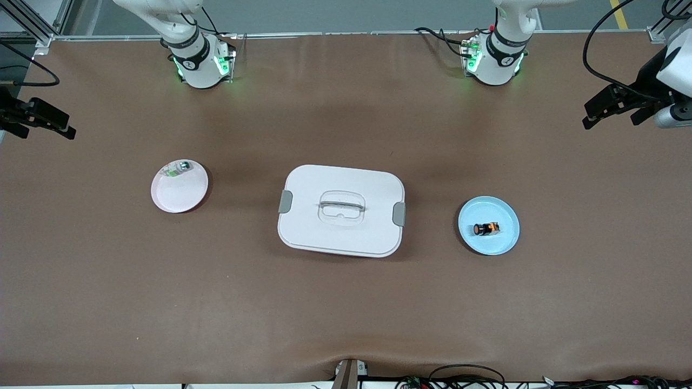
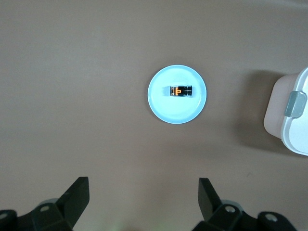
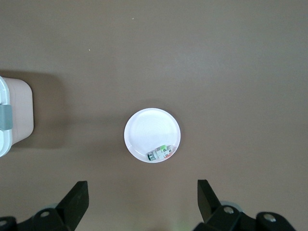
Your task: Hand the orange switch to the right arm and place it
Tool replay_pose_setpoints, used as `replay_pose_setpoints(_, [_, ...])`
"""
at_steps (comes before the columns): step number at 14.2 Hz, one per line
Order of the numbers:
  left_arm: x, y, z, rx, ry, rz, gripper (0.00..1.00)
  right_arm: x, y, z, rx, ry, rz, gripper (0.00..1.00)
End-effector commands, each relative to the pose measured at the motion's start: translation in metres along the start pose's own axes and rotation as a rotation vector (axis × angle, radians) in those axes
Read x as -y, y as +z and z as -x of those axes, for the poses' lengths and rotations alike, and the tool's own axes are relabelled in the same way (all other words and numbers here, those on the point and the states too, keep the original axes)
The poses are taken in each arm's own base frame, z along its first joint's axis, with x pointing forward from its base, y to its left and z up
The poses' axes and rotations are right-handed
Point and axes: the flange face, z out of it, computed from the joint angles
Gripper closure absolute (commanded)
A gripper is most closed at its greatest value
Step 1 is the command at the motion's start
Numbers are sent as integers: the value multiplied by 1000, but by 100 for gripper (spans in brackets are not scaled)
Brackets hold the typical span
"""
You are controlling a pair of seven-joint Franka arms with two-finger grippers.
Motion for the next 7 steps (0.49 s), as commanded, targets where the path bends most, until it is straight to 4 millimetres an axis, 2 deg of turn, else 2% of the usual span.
replay_pose_setpoints(1, [1,-5,-1,8,-2,10,0,-2,-7,4,-11,11,4,0])
replay_pose_setpoints(2, [-4,-13,-2,-6,-6,12,0,-2,-6,3,-9,11,4,0])
replay_pose_setpoints(3, [-5,-8,-9,13,-4,9,0,-2,-7,4,-11,11,4,0])
replay_pose_setpoints(7, [-6,-11,-17,36,7,2,0,-2,-6,3,-9,10,4,0])
